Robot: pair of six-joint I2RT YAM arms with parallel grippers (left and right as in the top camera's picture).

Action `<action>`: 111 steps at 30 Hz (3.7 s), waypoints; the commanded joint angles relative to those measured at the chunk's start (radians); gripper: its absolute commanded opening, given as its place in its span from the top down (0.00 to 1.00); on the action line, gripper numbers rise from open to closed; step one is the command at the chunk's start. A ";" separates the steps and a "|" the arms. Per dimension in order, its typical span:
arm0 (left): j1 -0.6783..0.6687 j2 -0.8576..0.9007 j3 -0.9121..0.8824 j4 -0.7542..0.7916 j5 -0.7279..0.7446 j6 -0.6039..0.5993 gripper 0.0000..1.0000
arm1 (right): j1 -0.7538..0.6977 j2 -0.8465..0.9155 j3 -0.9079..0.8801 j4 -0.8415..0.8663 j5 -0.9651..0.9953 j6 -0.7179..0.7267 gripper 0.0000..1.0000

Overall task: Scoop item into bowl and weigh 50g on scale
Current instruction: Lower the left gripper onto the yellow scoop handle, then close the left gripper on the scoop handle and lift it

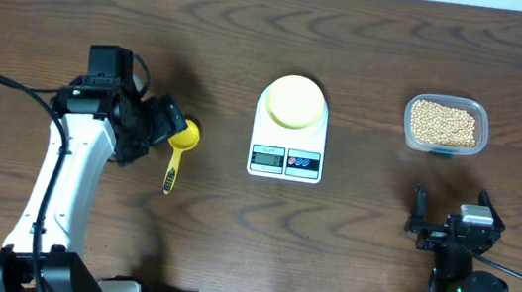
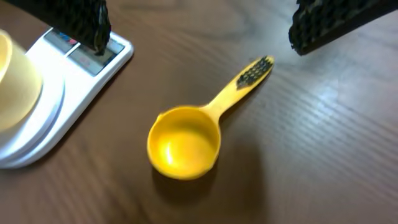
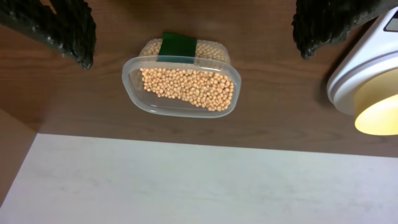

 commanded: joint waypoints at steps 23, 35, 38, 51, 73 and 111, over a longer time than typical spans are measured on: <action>-0.027 0.183 -0.004 -0.027 -0.013 0.309 0.11 | 0.006 -0.006 -0.004 -0.001 0.008 0.001 0.01; -0.028 0.364 -0.004 -0.047 0.012 0.412 0.11 | 0.006 -0.006 -0.005 -0.001 0.008 0.001 0.01; -0.027 0.381 -0.004 -0.050 0.012 0.446 0.17 | 0.006 -0.006 -0.005 -0.001 0.009 0.001 0.01; -0.027 0.412 -0.004 0.023 0.012 0.478 0.23 | 0.006 -0.006 -0.004 -0.001 0.008 0.001 0.01; -0.029 0.460 -0.005 0.038 0.061 0.504 0.59 | 0.006 -0.006 -0.004 -0.001 0.009 0.001 0.01; -0.028 0.424 -0.002 0.020 0.173 0.503 0.91 | 0.006 -0.006 -0.004 -0.001 0.009 0.001 0.01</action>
